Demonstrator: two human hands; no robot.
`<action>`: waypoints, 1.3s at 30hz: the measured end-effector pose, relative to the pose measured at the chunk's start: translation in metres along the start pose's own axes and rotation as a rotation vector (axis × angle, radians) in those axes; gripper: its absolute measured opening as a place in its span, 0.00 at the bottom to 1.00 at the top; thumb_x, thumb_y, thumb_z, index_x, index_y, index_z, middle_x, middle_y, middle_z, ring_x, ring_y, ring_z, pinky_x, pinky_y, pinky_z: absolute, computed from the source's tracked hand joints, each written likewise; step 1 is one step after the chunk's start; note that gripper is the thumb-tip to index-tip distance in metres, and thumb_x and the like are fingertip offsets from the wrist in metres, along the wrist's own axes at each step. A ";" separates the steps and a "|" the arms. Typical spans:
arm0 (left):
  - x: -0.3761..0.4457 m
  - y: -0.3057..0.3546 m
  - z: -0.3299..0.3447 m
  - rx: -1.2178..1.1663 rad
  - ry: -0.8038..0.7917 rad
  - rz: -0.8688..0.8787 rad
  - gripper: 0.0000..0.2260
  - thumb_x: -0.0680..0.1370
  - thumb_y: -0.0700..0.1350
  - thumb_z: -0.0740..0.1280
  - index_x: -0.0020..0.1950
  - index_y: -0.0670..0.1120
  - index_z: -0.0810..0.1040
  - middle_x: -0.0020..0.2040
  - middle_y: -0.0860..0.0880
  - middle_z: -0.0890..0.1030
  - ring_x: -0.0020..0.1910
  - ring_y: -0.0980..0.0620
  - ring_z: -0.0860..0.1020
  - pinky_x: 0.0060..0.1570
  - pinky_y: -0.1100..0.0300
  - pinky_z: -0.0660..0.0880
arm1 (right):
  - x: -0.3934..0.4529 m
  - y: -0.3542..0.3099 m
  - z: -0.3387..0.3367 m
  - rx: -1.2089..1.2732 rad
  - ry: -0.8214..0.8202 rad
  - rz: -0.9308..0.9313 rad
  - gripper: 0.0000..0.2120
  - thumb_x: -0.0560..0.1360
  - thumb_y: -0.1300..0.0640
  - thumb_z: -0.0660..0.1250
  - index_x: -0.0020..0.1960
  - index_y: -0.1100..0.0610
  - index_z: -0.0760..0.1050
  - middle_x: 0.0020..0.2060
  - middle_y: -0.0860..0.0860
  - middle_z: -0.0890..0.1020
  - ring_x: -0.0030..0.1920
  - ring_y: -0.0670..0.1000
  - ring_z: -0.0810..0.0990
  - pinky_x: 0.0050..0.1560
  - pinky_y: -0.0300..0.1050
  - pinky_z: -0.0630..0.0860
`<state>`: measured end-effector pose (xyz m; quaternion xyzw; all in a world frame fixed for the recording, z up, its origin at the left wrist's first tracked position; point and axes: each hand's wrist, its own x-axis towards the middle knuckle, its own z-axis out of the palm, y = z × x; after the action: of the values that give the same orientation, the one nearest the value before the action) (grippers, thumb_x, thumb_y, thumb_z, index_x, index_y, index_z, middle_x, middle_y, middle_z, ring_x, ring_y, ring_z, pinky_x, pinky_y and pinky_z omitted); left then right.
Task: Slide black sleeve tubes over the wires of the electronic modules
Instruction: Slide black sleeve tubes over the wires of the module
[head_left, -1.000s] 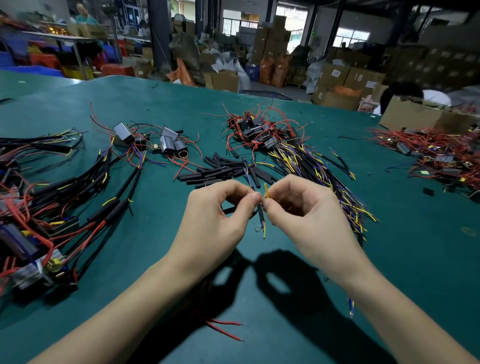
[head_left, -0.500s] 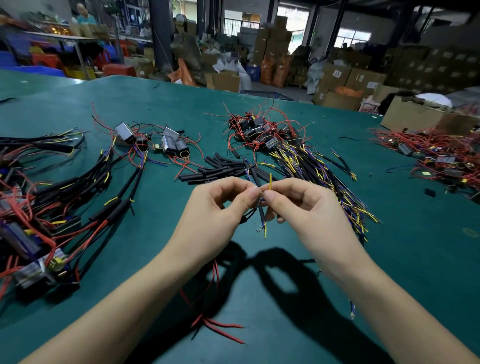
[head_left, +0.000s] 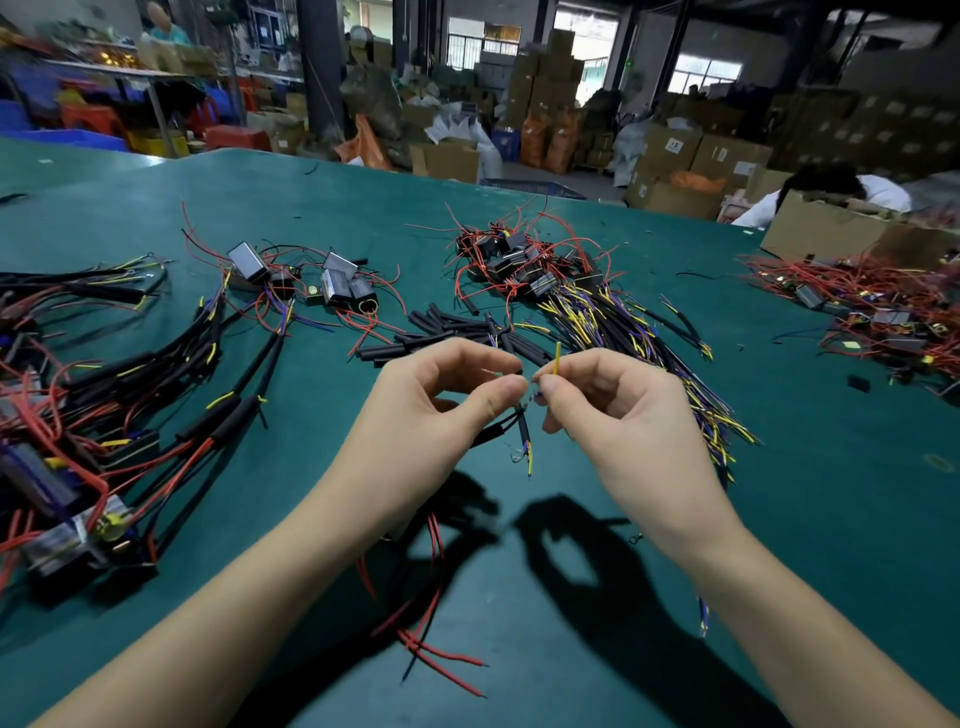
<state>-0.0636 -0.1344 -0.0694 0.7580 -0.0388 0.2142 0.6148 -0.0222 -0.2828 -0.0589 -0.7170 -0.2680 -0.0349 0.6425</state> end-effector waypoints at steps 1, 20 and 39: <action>0.001 0.001 -0.003 0.011 -0.028 -0.007 0.03 0.72 0.46 0.71 0.45 0.50 0.81 0.41 0.51 0.84 0.42 0.59 0.80 0.47 0.61 0.76 | 0.001 0.000 -0.002 0.019 -0.002 0.014 0.05 0.75 0.65 0.67 0.42 0.59 0.79 0.30 0.47 0.80 0.30 0.41 0.76 0.35 0.29 0.71; 0.002 -0.004 -0.004 -0.037 -0.050 0.028 0.04 0.73 0.41 0.71 0.40 0.49 0.82 0.35 0.51 0.83 0.34 0.58 0.76 0.39 0.64 0.74 | 0.007 0.003 -0.009 0.141 -0.102 0.126 0.04 0.74 0.65 0.68 0.47 0.63 0.80 0.33 0.49 0.83 0.30 0.45 0.79 0.33 0.33 0.72; -0.004 0.001 0.006 -0.173 -0.027 0.016 0.05 0.72 0.45 0.69 0.41 0.45 0.82 0.33 0.55 0.81 0.32 0.63 0.74 0.35 0.72 0.70 | 0.007 0.002 -0.009 0.139 -0.133 0.109 0.03 0.73 0.66 0.69 0.45 0.62 0.80 0.34 0.50 0.83 0.30 0.46 0.79 0.32 0.34 0.72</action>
<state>-0.0662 -0.1413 -0.0710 0.7044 -0.0716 0.2049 0.6758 -0.0126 -0.2884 -0.0560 -0.6851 -0.2722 0.0664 0.6724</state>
